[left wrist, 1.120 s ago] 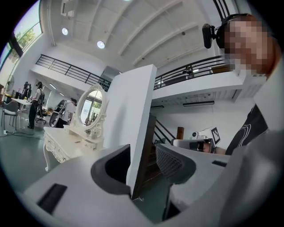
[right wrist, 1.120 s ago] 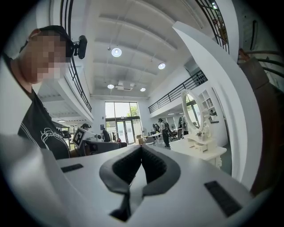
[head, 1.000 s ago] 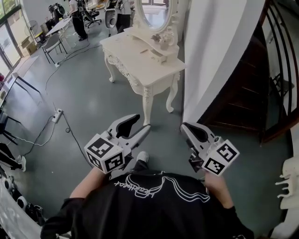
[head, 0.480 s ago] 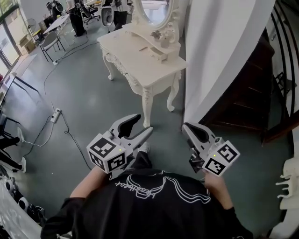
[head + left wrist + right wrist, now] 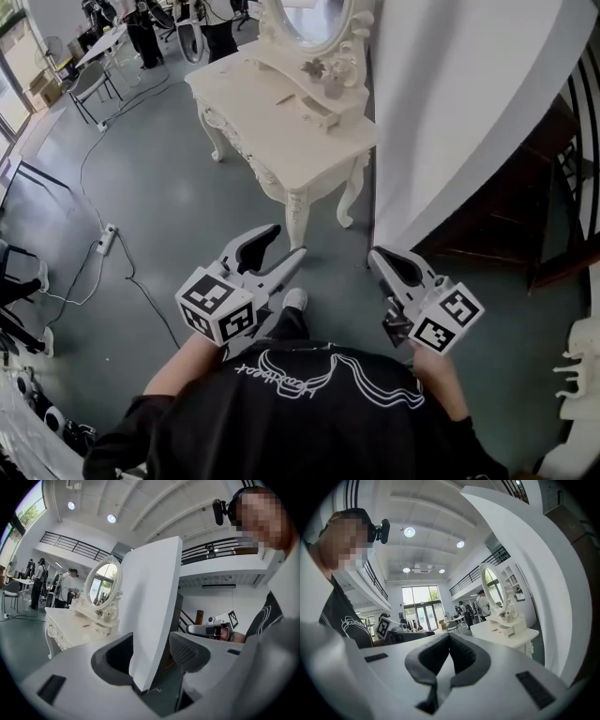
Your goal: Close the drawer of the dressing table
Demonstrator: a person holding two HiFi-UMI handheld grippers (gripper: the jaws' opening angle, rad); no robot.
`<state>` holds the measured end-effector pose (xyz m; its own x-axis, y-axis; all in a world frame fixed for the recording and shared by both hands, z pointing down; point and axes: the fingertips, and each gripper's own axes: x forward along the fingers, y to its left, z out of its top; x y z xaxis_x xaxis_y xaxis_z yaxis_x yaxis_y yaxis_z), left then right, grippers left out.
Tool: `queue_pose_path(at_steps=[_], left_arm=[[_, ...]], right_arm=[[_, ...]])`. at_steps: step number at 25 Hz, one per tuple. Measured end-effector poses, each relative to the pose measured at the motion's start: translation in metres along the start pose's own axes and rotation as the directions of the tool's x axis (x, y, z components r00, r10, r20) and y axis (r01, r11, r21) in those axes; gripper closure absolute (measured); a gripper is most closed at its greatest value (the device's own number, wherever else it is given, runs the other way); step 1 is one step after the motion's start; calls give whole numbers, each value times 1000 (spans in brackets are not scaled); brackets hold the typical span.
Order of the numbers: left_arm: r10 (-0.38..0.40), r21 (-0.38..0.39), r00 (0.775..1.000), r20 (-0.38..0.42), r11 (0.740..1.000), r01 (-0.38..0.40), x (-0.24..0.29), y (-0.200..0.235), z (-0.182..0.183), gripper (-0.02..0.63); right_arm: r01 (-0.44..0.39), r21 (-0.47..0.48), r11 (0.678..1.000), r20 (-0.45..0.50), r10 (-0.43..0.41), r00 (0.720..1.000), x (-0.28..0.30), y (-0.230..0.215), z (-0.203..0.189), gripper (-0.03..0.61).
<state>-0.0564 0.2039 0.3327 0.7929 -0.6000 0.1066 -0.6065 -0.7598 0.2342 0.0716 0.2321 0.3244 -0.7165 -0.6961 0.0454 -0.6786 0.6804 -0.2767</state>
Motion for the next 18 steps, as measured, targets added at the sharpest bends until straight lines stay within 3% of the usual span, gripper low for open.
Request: queue_pose_path(at_steps=[14, 18], left_arm=[[-60, -51, 996, -65, 997, 57, 111, 162, 31, 383], [-81, -26, 994, -78, 997, 79, 135, 200, 44, 383]], right_arm=[[61, 47, 997, -81, -57, 995, 150, -120, 25, 574], [83, 33, 996, -90, -80, 993, 184, -144, 36, 574]])
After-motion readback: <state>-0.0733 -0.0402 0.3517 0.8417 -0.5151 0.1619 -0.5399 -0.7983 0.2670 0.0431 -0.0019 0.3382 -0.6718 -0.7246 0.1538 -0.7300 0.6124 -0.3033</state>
